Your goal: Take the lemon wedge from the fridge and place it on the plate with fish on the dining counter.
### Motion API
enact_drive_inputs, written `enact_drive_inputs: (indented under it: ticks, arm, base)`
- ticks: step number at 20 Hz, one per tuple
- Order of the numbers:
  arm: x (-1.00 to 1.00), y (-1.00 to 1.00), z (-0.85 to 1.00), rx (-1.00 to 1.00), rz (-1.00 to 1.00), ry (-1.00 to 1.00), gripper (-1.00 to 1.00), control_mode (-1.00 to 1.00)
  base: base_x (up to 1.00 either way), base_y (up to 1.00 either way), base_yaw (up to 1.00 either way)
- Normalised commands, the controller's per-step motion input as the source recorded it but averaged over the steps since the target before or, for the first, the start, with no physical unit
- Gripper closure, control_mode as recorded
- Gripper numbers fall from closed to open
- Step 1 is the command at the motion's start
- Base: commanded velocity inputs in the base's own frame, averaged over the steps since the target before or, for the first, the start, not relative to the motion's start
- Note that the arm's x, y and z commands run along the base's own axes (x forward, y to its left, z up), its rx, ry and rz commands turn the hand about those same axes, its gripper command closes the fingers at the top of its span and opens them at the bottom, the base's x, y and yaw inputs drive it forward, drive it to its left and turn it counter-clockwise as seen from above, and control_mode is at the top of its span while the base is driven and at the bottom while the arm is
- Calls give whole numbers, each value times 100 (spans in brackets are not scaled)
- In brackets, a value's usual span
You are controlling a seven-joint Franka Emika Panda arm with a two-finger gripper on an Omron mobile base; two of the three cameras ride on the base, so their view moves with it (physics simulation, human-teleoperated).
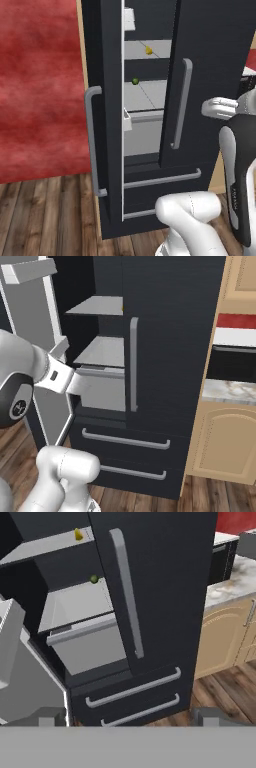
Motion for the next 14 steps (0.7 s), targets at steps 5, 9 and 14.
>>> enact_drive_inputs:
  ticks: [5,9,14]
  arm:
    - [21,-69,0,1,12,0,-100,-100]
    - [76,-39,0,0,0,8,-100,-100]
    - [95,-8,-5,-1,0,12,-100,-100]
  base:
    - [0,0,0]
    - [0,0,0]
    - [0,0,0]
